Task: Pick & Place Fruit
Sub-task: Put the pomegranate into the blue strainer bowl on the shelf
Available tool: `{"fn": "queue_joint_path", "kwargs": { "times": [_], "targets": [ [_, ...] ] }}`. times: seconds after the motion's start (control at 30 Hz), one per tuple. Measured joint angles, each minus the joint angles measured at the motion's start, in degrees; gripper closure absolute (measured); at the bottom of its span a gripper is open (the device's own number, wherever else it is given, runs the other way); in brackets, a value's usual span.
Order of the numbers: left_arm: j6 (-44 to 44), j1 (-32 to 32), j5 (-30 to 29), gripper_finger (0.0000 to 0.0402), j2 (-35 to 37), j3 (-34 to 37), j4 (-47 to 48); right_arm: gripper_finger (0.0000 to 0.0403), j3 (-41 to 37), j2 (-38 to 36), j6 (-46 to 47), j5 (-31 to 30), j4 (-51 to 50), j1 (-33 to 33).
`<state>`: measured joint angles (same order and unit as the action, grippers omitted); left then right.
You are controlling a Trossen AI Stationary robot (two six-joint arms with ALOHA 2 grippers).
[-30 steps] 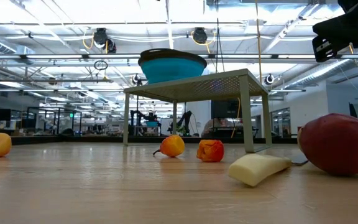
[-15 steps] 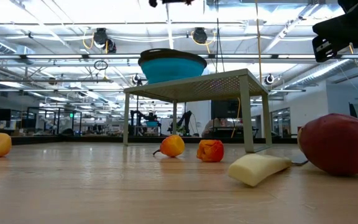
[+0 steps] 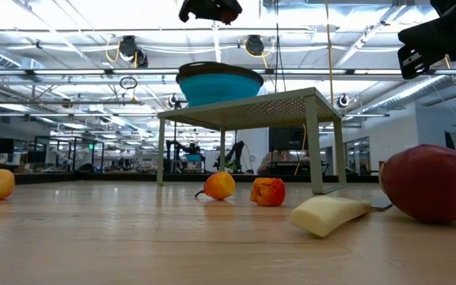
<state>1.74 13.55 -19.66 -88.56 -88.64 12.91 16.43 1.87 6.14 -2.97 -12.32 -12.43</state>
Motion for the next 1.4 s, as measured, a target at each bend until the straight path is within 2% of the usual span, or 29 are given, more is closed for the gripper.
{"fn": "queue_joint_path", "kwargs": {
  "times": [0.23, 0.43, 0.7, 1.4],
  "targets": [
    [0.3, 3.4, -0.1, 0.022, -1.8, -7.4, 9.2, 0.0403, 0.0, 0.0, 0.0, 0.0, 0.0, 0.0],
    [0.6, 5.8, 0.3, 0.022, -4.2, -11.2, 11.8, 0.0403, 0.0, 0.0, 0.0, -0.2, 0.0, 0.0],
    [2.1, 7.8, 4.1, 0.022, -8.3, -11.5, 14.4, 0.0403, 0.0, 0.0, 0.2, -0.3, 0.0, 0.0],
    [4.5, 8.3, 6.7, 0.022, -16.1, -11.4, 23.2, 0.0403, 0.0, 0.0, 0.2, -0.3, 0.0, 0.0]
  ]
}}
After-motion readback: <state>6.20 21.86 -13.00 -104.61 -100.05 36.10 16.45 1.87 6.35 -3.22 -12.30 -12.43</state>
